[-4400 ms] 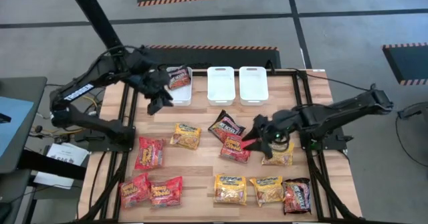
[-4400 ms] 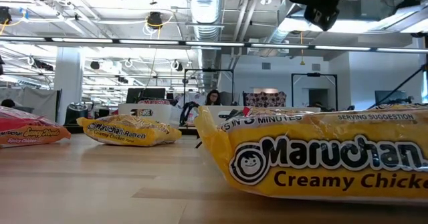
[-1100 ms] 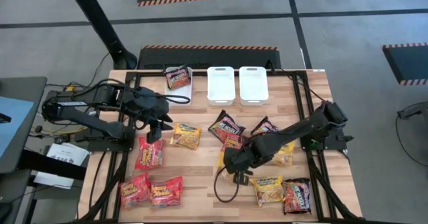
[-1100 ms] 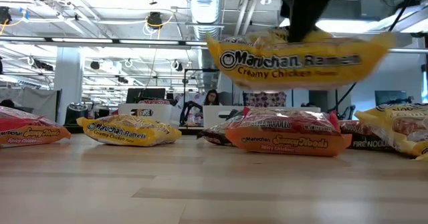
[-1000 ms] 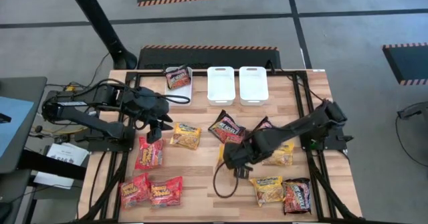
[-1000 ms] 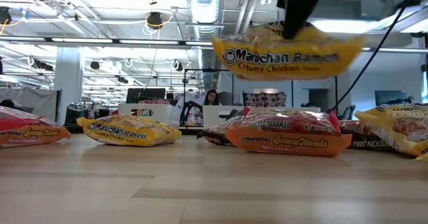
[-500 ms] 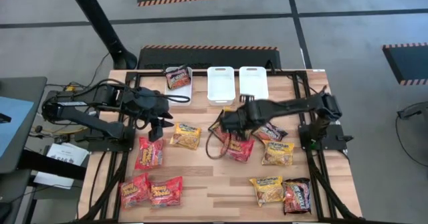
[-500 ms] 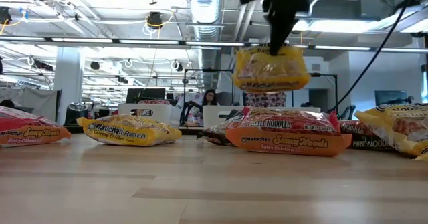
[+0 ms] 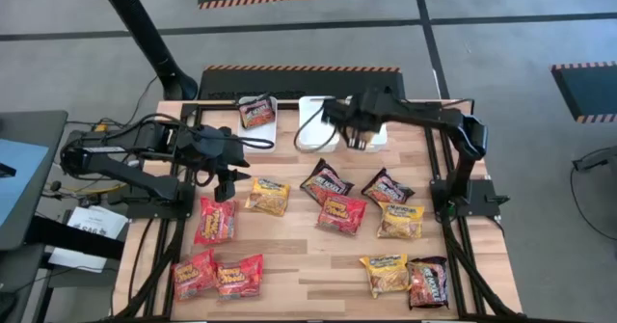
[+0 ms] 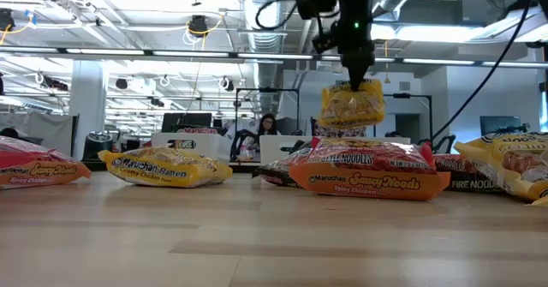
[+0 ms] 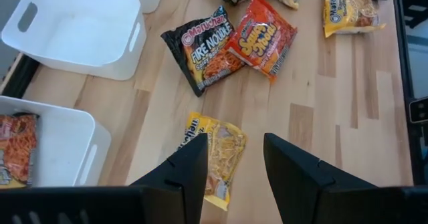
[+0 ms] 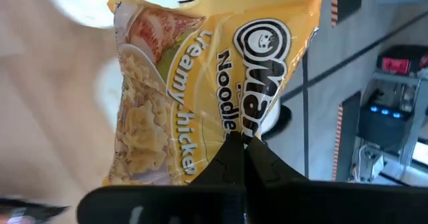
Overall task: Sort Maruchan noodles
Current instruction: Put the yellow noodle pack into the right white bin
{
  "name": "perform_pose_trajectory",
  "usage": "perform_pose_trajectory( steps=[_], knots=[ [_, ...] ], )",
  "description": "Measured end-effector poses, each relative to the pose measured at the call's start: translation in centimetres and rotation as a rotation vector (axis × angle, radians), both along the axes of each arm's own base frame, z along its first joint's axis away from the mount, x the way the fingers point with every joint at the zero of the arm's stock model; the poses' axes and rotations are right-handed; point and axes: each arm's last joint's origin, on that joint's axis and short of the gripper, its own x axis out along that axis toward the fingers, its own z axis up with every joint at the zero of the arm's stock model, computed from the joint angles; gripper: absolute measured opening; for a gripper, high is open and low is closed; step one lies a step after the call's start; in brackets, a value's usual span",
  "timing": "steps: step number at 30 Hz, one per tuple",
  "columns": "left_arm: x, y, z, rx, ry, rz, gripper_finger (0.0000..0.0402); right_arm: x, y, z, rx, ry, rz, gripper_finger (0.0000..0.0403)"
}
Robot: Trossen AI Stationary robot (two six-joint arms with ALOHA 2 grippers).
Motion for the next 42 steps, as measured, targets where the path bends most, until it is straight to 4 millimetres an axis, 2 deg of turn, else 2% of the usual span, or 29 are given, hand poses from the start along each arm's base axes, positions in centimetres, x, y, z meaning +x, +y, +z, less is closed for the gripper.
perform_pose_trajectory(
  steps=[6,13,20,25,35,42],
  knots=[
    [0.2,1.3,0.2,0.047,-0.021,0.058,0.0132,-1.6,-4.7,0.1,-0.009,0.013,-0.035,0.0003],
    [0.0,3.2,0.2,0.094,-0.011,0.152,0.0132,-2.8,-7.9,0.2,0.019,-0.002,0.008,0.0003],
    [-0.3,4.9,0.2,0.119,-0.001,0.217,0.0132,-3.2,-8.7,-0.9,0.042,0.059,0.091,0.0003],
    [-0.2,5.9,0.6,0.128,-0.043,0.263,0.0132,-3.4,-10.0,-1.6,0.057,0.046,0.075,0.0003],
    [-0.2,7.0,1.0,0.138,-0.098,0.309,0.0132,-4.0,-12.0,-2.7,0.102,0.078,0.124,0.0003],
    [-0.3,7.5,1.1,0.137,-0.112,0.334,0.0132,-4.2,-12.7,-2.5,0.100,0.058,0.159,0.0010]
  ],
)
